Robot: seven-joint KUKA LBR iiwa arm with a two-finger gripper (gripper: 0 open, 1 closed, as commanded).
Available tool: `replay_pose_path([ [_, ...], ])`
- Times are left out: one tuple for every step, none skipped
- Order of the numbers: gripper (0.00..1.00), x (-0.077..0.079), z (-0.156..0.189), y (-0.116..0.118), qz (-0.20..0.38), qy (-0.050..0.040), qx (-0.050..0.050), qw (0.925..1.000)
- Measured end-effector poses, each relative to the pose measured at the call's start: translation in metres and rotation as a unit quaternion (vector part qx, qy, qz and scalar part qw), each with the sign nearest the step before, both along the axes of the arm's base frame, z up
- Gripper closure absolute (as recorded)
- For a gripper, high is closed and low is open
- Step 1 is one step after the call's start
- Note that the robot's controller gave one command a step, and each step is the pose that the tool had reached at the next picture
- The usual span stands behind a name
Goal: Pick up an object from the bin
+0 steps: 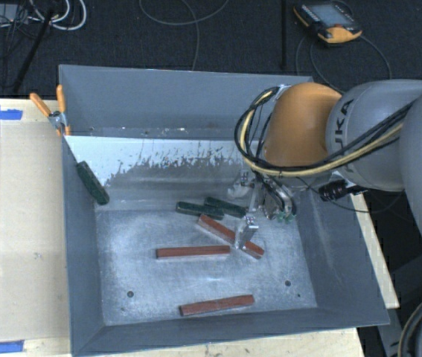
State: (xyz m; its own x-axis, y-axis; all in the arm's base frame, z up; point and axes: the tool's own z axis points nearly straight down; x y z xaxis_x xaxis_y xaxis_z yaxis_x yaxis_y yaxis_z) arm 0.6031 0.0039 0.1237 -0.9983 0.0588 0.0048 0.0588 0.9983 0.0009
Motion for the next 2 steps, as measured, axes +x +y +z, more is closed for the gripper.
replay_pose_path([
  [0.00, -0.021, -0.004, 0.024, 0.051, -0.0018, -0.001, 0.9987],
  [0.00, -0.022, -0.033, 0.041, 0.105, -0.0039, -0.001, 0.9944],
])
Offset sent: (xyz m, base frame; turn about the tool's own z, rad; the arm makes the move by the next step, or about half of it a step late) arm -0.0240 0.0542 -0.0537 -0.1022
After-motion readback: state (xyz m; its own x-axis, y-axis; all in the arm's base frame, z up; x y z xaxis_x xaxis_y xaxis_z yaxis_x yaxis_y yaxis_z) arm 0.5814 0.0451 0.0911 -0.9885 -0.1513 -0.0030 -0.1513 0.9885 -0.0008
